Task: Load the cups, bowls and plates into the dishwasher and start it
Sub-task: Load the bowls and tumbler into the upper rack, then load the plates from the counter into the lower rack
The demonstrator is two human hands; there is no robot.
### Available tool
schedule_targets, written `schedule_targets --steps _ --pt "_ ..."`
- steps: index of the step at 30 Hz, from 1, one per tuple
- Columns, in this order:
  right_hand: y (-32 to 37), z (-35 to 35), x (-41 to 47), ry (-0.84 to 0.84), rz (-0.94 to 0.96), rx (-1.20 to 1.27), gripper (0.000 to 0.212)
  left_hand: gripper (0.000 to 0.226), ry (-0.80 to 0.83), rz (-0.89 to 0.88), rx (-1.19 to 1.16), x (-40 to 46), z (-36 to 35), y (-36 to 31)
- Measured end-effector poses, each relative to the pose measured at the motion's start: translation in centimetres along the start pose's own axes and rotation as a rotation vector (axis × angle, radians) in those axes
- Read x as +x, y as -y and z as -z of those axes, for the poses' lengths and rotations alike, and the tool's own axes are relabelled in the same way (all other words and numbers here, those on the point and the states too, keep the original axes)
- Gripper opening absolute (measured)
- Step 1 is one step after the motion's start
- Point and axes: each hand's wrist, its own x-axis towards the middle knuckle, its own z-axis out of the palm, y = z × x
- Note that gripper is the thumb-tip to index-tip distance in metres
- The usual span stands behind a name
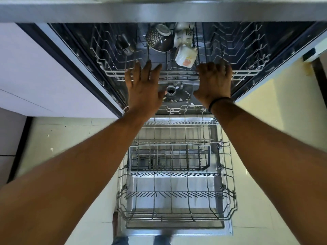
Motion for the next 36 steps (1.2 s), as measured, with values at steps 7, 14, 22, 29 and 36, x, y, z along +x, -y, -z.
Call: schedule_targets --steps 7,14,22,29,36 --pt "3.2 5.0 -8.8 0.034 -0.131 0.26 0.062 0.061 0.109 0.008 -0.126 -7.8 6.1 0.7" --pt "4.5 14.7 -22.1 0.285 -0.251 0.482 0.056 0.049 0.319 0.116 -0.395 -17.5 19.5 1.6" --pt "10.1 23.0 -30.9 0.331 -0.253 0.713 0.051 0.043 0.341 0.188 -0.615 -27.0 31.1 2.0" --pt "15.8 28.5 -28.8 0.267 -0.033 0.763 0.045 0.043 0.222 0.294 -0.645 -28.0 36.0 8.6" --pt "26.4 32.8 -25.7 0.177 0.005 0.837 0.03 0.049 0.16 0.363 -0.781 -29.3 39.5 17.7"
